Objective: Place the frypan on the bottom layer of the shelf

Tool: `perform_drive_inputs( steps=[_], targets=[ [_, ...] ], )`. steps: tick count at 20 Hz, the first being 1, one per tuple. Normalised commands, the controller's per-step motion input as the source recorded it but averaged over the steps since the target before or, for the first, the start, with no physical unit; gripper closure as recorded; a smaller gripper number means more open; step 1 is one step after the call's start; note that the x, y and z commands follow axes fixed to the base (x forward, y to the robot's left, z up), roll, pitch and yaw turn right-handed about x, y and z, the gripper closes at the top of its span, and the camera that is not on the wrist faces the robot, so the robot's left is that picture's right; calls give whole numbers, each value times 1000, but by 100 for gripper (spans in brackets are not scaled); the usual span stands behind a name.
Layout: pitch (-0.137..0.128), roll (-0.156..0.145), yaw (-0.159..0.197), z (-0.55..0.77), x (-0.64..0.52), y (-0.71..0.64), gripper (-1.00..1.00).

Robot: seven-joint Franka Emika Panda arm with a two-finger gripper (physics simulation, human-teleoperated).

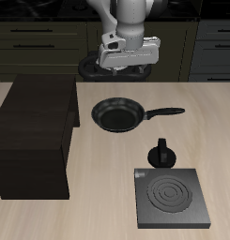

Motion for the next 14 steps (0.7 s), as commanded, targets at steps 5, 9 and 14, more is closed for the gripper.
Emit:
perform_drive_inputs(
  steps=[5,9,14],
  targets=[
    [-26,-11,-18,-196,-80,278,-100],
    [-3,9,-38,-165,-27,247,-100],
    [38,-5,-19,-198,52,65,-100]
  ],
)
